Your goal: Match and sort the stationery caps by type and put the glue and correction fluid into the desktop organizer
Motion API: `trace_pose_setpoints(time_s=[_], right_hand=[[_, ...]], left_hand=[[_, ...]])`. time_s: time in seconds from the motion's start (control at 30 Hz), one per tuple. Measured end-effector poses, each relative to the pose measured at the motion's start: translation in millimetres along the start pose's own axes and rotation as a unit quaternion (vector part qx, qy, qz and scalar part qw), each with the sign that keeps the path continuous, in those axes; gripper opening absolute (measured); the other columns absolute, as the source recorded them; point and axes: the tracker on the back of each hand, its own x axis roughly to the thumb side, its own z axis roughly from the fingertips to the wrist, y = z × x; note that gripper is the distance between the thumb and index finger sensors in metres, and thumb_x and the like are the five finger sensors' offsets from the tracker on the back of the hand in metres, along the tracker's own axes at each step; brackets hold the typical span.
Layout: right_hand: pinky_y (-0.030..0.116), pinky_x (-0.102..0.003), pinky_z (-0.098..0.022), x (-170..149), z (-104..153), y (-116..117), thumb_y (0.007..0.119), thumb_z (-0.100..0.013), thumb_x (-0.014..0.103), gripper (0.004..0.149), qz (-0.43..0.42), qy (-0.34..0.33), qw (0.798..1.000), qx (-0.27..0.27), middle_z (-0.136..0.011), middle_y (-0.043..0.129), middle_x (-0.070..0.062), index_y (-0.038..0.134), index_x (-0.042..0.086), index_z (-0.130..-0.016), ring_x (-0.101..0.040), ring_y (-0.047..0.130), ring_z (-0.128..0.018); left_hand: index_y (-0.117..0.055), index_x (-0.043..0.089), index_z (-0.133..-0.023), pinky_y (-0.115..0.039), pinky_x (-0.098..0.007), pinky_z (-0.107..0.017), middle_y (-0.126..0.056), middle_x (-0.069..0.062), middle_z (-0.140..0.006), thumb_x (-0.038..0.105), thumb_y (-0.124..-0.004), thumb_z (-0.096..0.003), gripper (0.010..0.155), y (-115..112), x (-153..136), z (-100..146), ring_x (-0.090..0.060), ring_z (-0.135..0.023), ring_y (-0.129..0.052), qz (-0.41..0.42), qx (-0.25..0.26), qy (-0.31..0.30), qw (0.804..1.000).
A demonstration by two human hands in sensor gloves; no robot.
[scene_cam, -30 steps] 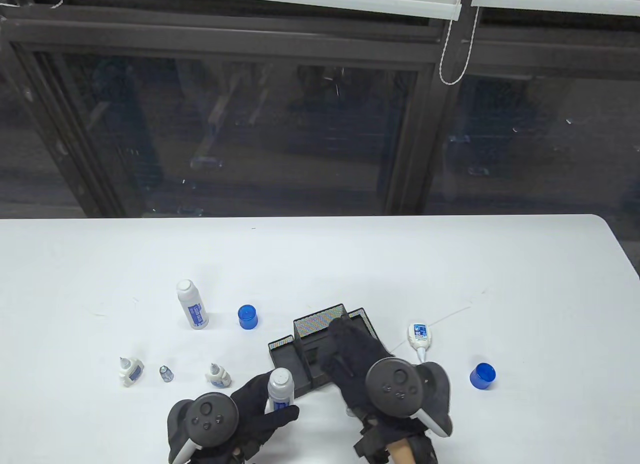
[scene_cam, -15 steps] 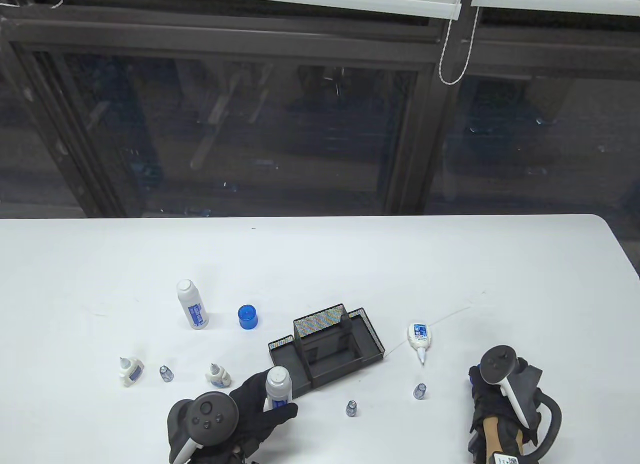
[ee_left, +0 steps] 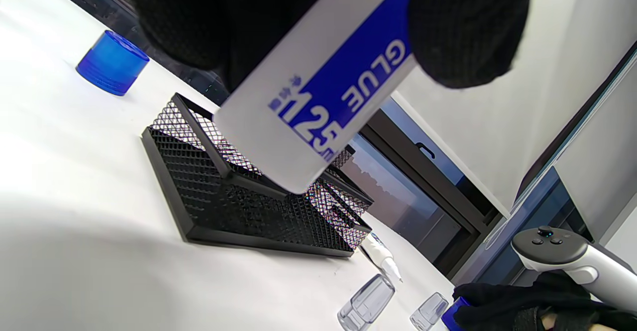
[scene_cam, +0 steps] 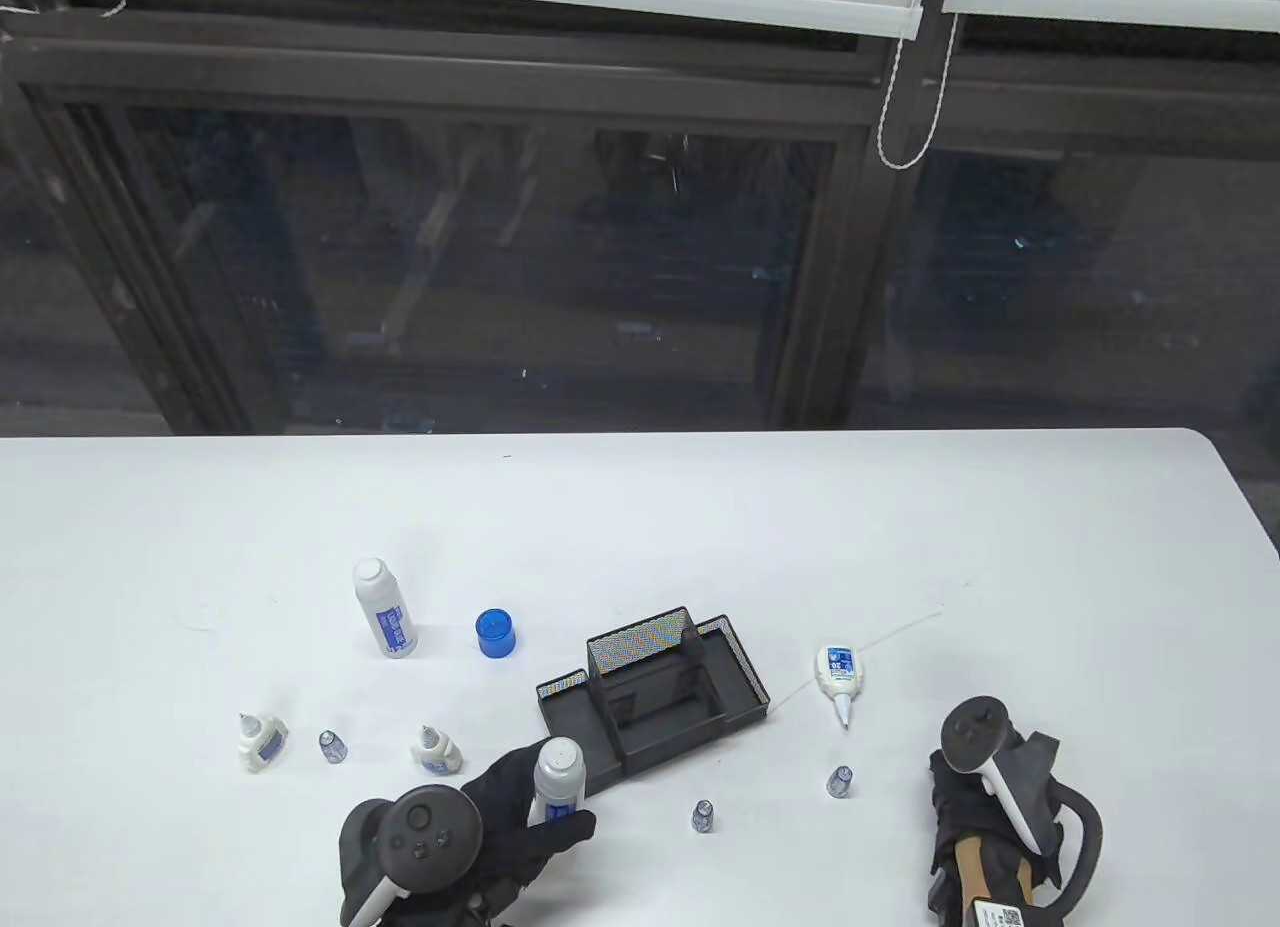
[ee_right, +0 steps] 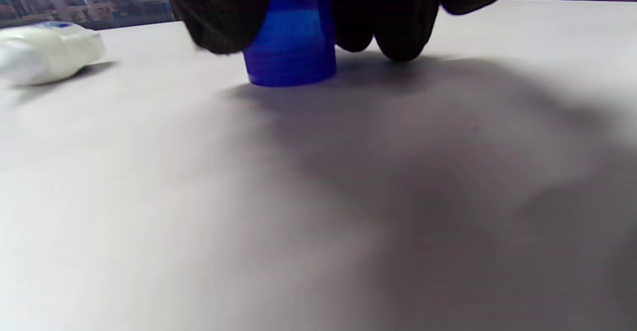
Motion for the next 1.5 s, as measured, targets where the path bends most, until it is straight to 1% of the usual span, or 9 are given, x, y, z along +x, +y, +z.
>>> trace_pose_setpoints(time_s=[0.17,0.37,0.57,0.7,0.87,1.0,1.17,1.43,1.5], right_hand=[[0.053,-0.061,-0.072,10.8,11.1,-19.3,0.077,-0.051,0.034,0.069,-0.029,-0.034,0.999,-0.015,-0.107,0.063,-0.019,0.049,0.013,-0.111,-0.041,0.071,-0.092],[0.055,-0.061,-0.072,47.7,48.2,-65.6,0.076,-0.052,0.035,0.069,-0.093,-0.139,0.984,-0.058,-0.107,0.064,-0.019,0.049,0.014,-0.112,-0.041,0.072,-0.092],[0.054,-0.061,-0.072,95.7,99.1,-110.8,0.075,-0.053,0.036,0.069,-0.135,-0.275,0.949,-0.077,-0.108,0.063,-0.018,0.049,0.015,-0.113,-0.041,0.072,-0.093],[0.056,-0.060,-0.072,125.4,130.7,-123.2,0.075,-0.053,0.036,0.068,-0.165,-0.365,0.914,-0.065,-0.108,0.064,-0.018,0.049,0.016,-0.113,-0.041,0.072,-0.093],[0.059,-0.058,-0.071,154.7,163.8,-119.7,0.074,-0.054,0.038,0.068,-0.201,-0.454,0.867,-0.043,-0.108,0.066,-0.017,0.050,0.017,-0.113,-0.040,0.074,-0.092],[0.060,-0.058,-0.071,172.4,183.6,-109.4,0.073,-0.054,0.037,0.068,-0.206,-0.501,0.840,-0.032,-0.108,0.065,-0.017,0.049,0.017,-0.114,-0.040,0.074,-0.092],[0.059,-0.058,-0.071,192.2,198.8,-100.2,0.073,-0.054,0.036,0.067,-0.173,-0.541,0.823,0.003,-0.109,0.065,-0.018,0.049,0.016,-0.114,-0.041,0.073,-0.093],[0.056,-0.059,-0.073,217.5,206.9,-81.0,0.072,-0.055,0.033,0.067,-0.105,-0.561,0.821,0.019,-0.112,0.059,-0.018,0.046,0.017,-0.114,-0.042,0.068,-0.097],[0.057,-0.058,-0.072,218.8,206.8,-77.0,0.072,-0.055,0.033,0.067,-0.113,-0.563,0.819,0.015,-0.112,0.058,-0.018,0.046,0.017,-0.114,-0.042,0.068,-0.097]], left_hand=[[-0.064,0.023,-0.107,-0.078,-0.050,-0.066,-0.083,-0.006,-0.104,0.058,-0.081,-0.0482,0.071,-2.0,1.0,0.5,-0.030,-0.092,-0.095,-0.004,-0.005,-0.003,1.000],[-0.064,0.023,-0.107,-0.079,-0.050,-0.066,-0.083,-0.006,-0.104,0.058,-0.082,-0.0480,0.071,-3.4,1.3,0.1,-0.029,-0.091,-0.095,0.001,-0.006,-0.003,1.000],[-0.064,0.023,-0.107,-0.079,-0.050,-0.066,-0.083,-0.006,-0.104,0.058,-0.082,-0.0479,0.071,-4.3,2.1,1.4,-0.029,-0.091,-0.095,-0.001,-0.008,-0.004,1.000],[-0.064,0.023,-0.107,-0.079,-0.050,-0.066,-0.083,-0.006,-0.104,0.059,-0.082,-0.0480,0.071,-4.7,1.9,1.1,-0.029,-0.091,-0.095,0.002,-0.007,-0.005,1.000],[-0.064,0.023,-0.107,-0.079,-0.050,-0.066,-0.083,-0.006,-0.104,0.059,-0.082,-0.0480,0.071,-6.3,2.2,1.1,-0.029,-0.091,-0.095,0.006,-0.012,-0.003,1.000],[-0.064,0.023,-0.107,-0.079,-0.050,-0.066,-0.083,-0.006,-0.104,0.058,-0.082,-0.0479,0.071,-7.1,4.7,2.0,-0.029,-0.091,-0.095,-0.001,-0.013,-0.007,1.000],[-0.064,0.023,-0.107,-0.078,-0.050,-0.066,-0.083,-0.006,-0.104,0.058,-0.082,-0.0479,0.071,-7.1,4.4,1.8,-0.029,-0.091,-0.095,-0.001,-0.012,-0.008,1.000],[-0.064,0.023,-0.107,-0.079,-0.049,-0.066,-0.083,-0.006,-0.104,0.058,-0.082,-0.0481,0.071,-8.6,6.7,1.6,-0.028,-0.091,-0.095,-0.004,-0.014,-0.015,1.000],[-0.064,0.022,-0.107,-0.078,-0.050,-0.066,-0.083,-0.006,-0.104,0.058,-0.082,-0.0481,0.071,-8.8,6.4,1.4,-0.029,-0.091,-0.095,-0.006,-0.014,-0.015,1.000]])
